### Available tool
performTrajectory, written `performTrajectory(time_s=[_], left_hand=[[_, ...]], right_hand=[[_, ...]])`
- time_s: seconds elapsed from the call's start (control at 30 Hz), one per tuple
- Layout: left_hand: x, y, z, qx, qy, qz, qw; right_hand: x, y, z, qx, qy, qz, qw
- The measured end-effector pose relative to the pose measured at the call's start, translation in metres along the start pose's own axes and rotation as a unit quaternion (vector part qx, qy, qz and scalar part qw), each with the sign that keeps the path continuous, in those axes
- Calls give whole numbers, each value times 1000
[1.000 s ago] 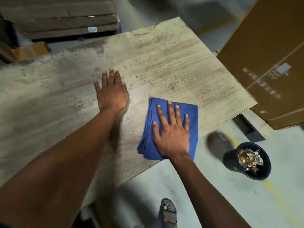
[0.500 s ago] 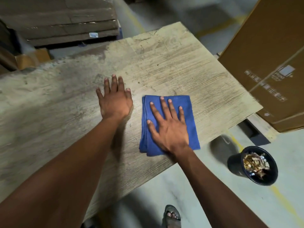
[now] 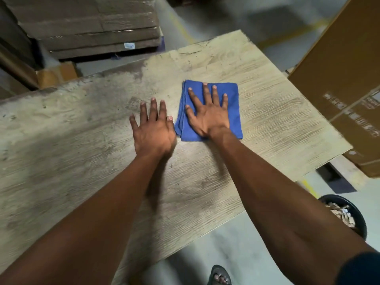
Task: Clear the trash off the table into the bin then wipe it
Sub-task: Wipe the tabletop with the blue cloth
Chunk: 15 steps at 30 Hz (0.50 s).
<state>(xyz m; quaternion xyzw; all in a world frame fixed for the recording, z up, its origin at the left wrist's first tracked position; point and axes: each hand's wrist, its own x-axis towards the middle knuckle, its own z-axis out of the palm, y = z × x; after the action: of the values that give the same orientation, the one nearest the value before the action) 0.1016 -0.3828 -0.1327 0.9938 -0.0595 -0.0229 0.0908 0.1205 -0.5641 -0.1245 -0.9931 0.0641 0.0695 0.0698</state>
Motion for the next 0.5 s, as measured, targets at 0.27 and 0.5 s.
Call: performTrajectory(time_s=[0.27,0.5], left_hand=[[-4,2,-1,-5,9,-4,1000],[-2,2,-1,-10,2,-7,1000]], right_hand=[[-83,39,7,10,4,4,1000],[15,63,-9,35,20,121,992]])
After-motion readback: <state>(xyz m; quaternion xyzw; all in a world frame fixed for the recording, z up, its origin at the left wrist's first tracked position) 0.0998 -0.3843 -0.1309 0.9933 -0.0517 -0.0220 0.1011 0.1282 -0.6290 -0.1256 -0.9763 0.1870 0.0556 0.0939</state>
